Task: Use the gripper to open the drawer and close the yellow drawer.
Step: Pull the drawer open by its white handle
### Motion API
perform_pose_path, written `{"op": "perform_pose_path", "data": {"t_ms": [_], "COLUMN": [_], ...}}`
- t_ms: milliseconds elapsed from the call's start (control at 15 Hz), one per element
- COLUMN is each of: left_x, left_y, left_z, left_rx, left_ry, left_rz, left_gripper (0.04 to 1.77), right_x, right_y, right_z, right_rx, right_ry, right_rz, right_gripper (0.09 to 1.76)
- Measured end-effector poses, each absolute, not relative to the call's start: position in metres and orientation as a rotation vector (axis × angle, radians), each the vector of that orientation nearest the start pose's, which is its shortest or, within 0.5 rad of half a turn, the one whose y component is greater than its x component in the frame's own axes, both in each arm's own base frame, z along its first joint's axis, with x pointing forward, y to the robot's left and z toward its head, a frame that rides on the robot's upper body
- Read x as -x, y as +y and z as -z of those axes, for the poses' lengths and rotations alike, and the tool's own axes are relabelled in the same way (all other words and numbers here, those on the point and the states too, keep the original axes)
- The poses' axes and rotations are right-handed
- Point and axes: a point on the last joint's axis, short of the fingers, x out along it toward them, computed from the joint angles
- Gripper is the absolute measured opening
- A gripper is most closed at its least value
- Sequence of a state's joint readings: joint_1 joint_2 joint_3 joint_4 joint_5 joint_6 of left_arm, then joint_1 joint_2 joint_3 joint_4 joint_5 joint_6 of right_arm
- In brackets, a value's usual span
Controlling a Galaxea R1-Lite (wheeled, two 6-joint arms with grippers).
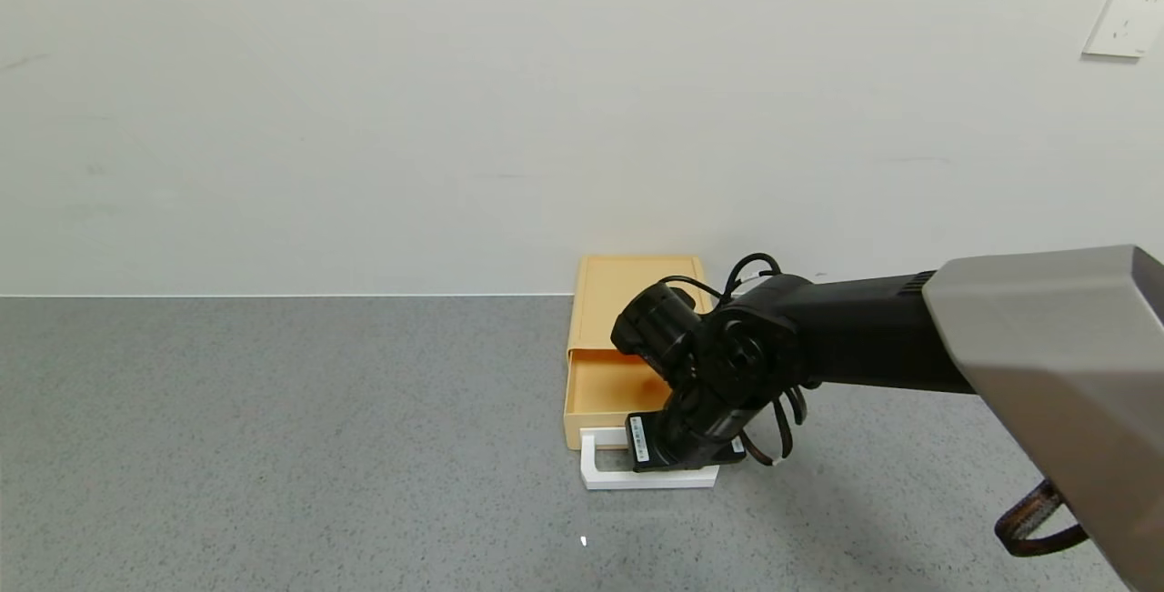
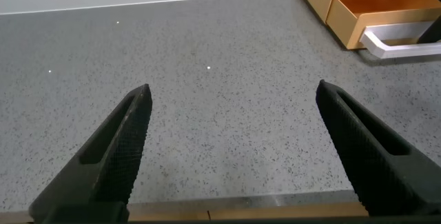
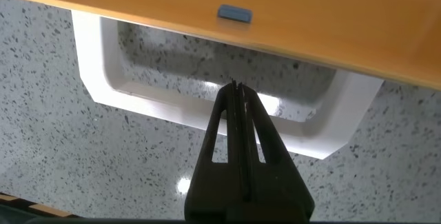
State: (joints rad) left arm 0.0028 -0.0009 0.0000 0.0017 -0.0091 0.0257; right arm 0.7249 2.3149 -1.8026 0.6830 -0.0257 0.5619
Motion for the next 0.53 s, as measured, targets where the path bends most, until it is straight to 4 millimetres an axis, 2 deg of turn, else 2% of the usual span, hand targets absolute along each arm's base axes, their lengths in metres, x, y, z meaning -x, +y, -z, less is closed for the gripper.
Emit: {"op": "perform_pose_path", "data": {"t_ms": [533], "left_x": [0.023], "left_y": [0.000], "left_z": [-0.075], "left_rx": [-0.026], "left_ry": [0.001], "left_rz": [0.006], "left_gripper": [1.72], "right_x": [-0.288], "right_y": [0.282], "right_z": [-0.115], "right_rx": [-0.046], "right_ry": [1.314], "right_rz": [-0.302], "right_gripper": [0.11]}}
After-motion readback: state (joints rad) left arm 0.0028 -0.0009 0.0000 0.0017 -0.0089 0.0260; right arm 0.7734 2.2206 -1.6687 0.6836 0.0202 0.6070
